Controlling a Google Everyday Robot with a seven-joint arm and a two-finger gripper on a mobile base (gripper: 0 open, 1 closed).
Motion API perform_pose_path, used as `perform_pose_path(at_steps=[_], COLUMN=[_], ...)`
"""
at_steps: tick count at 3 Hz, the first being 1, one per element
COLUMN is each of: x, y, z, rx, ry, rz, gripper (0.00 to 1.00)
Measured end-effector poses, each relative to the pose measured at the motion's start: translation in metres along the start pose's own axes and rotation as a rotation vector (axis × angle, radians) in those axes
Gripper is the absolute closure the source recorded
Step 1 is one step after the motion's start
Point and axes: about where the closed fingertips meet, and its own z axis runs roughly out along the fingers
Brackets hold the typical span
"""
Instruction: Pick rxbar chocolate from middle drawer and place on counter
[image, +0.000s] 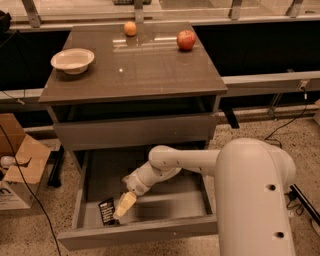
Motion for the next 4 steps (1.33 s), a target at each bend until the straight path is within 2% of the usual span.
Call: perform_pose_path(at_steps=[1, 2, 3, 4], x=[0.0, 0.0, 0.002, 0.016], y=[-0.014, -0.024, -0.022, -0.01], z=[0.032, 0.049, 0.069, 0.101], rx=[0.053, 0.114, 0.196, 0.299], ry=[-0.05, -0.082, -0.031, 0.082], rz=[0.086, 0.142, 0.174, 0.232], gripper=[0.0, 0.0, 0.0, 0.0])
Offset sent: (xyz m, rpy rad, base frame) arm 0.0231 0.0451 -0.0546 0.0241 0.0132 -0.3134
